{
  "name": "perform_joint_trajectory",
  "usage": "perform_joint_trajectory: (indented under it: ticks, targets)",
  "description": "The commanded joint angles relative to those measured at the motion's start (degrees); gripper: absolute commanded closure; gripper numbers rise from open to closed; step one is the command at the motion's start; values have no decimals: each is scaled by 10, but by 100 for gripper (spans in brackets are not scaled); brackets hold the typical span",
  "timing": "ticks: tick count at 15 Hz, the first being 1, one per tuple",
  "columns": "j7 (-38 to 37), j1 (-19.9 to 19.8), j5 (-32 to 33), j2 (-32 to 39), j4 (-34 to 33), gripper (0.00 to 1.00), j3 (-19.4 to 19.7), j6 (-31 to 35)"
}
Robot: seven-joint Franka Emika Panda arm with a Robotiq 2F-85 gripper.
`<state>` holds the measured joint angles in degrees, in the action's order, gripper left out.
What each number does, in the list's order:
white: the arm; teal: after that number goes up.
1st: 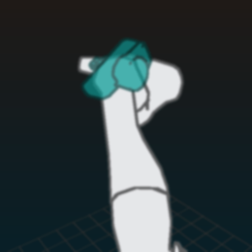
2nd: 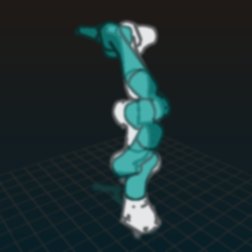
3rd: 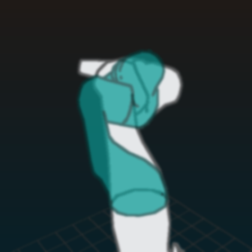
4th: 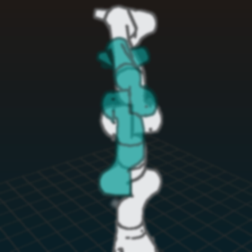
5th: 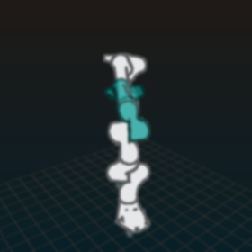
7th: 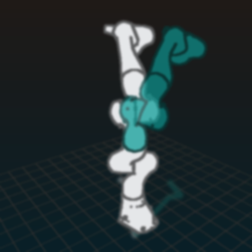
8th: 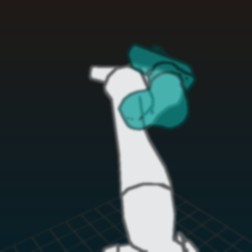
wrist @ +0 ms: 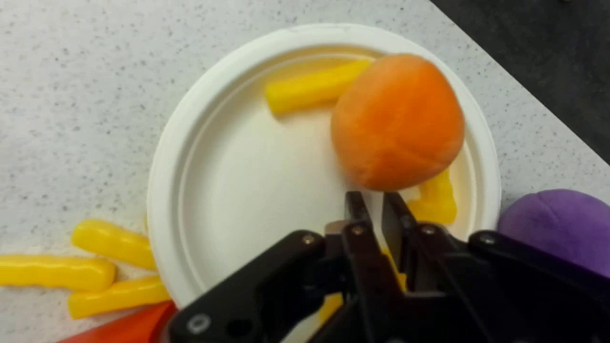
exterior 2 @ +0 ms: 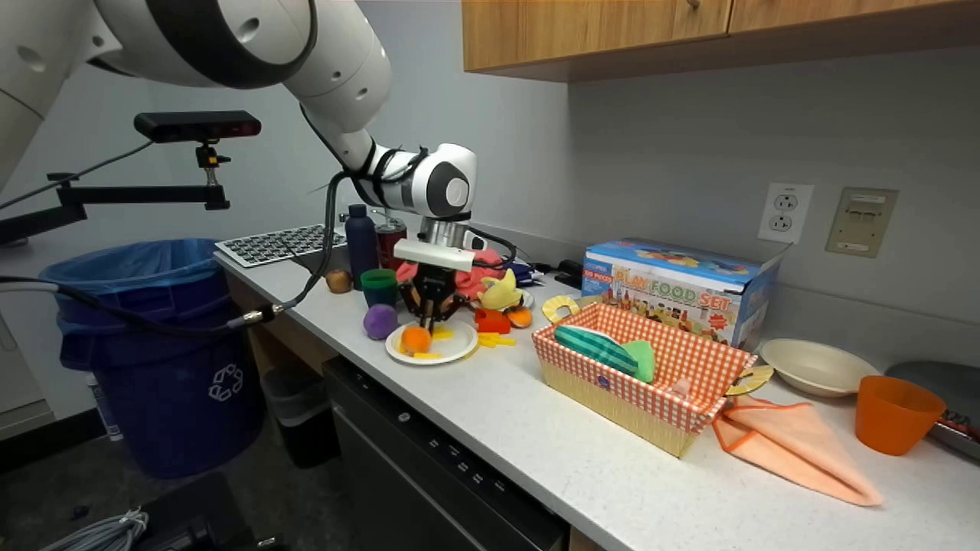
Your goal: Pick up the plush toys from the countertop and put them in the basket.
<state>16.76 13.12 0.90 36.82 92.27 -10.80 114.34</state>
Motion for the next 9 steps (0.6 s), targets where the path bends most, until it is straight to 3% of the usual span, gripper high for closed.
perform_joint_trajectory:
  ticks: [1, 4, 5, 6, 9]
  targets:
    - [-18, -2, 14, 0, -11, 100, 5, 6]
    - [-27, -5, 14, -7, -13, 100, 11, 15]
    - [-30, -6, 13, -7, -16, 74, 13, 11]
    - [-32, -6, 15, -8, -17, 73, 15, 12]
    - [-28, -9, 10, -13, -10, 50, 13, 2]
